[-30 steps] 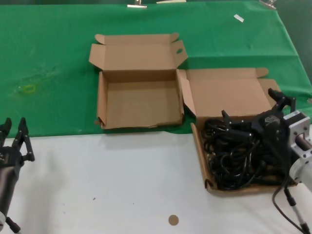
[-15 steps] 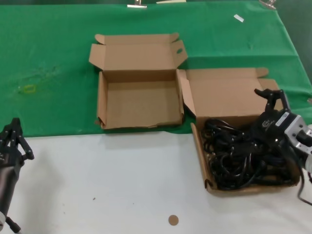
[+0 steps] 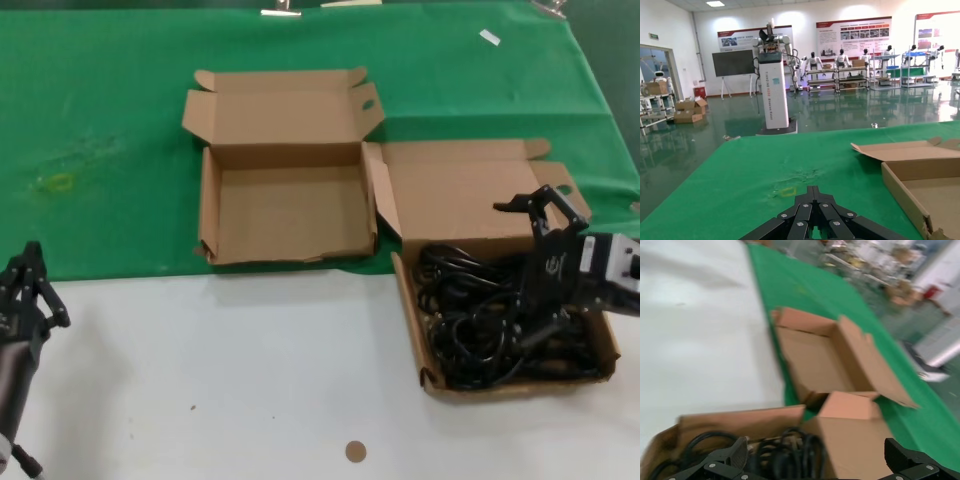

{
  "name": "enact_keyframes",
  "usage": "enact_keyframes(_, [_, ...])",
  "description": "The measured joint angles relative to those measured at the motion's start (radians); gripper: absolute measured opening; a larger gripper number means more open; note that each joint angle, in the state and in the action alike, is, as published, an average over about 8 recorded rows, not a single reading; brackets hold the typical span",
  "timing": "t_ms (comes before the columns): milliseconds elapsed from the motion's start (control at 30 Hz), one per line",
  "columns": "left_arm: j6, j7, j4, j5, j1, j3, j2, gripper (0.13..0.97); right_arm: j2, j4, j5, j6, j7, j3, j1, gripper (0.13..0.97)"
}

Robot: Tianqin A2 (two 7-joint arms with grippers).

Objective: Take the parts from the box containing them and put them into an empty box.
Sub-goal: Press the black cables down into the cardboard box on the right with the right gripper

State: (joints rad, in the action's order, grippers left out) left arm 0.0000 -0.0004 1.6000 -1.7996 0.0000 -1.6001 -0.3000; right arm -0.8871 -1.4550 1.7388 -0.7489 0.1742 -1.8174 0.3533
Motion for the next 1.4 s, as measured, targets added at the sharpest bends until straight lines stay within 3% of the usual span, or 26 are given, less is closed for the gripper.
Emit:
enact_keyframes(300, [0.0,0.0,0.0,0.0,0.0,0.0,0.0,0.144,-0.01,0.125,0.001,-0.259,0.144,-0.062,0.158,0.966])
enact_keyframes(633, [0.0,0.0,0.0,0.0,0.0,0.0,0.0,0.144,-0.006,0.232,-0.066,-0.43,0.175,-0.139,0.287,0.966])
enact_keyframes(1033, [0.0,0.0,0.0,0.0,0.0,0.0,0.0,0.144,0.044,0.365,-0.185,-0.479,0.224,-0.208,0.41,0.937])
enact_keyframes(1400, [0.0,0.0,0.0,0.0,0.0,0.0,0.0,0.144,0.099,0.449,-0.247,-0.475,0.251,-0.241,0.473,0.794])
